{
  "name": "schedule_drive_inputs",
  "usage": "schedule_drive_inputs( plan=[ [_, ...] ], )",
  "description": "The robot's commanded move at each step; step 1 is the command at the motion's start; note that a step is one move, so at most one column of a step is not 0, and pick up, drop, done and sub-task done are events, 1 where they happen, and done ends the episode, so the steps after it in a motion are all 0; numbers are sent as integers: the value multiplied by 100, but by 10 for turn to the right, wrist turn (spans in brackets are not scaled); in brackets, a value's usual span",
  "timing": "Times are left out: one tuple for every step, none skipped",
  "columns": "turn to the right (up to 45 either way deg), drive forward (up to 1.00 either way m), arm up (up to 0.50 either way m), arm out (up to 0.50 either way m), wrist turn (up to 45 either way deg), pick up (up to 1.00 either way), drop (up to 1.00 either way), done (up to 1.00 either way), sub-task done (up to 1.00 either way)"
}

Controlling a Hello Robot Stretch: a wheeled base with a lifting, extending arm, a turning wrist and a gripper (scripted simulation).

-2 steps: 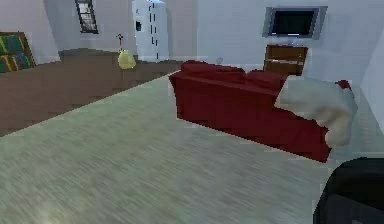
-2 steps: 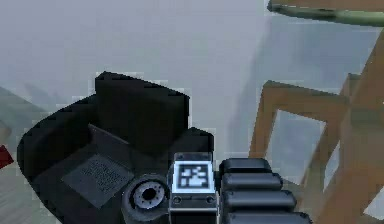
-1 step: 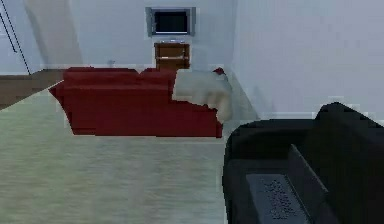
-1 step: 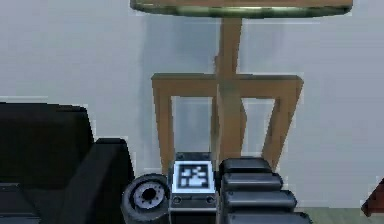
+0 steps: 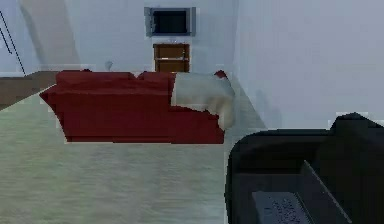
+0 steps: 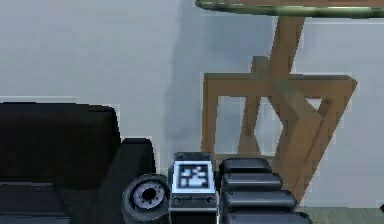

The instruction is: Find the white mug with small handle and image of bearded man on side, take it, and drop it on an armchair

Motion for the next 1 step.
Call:
schedule_drive_inputs(
  plan=[
    [-450, 0, 0, 0, 0, 0, 0, 0, 0]
  ],
)
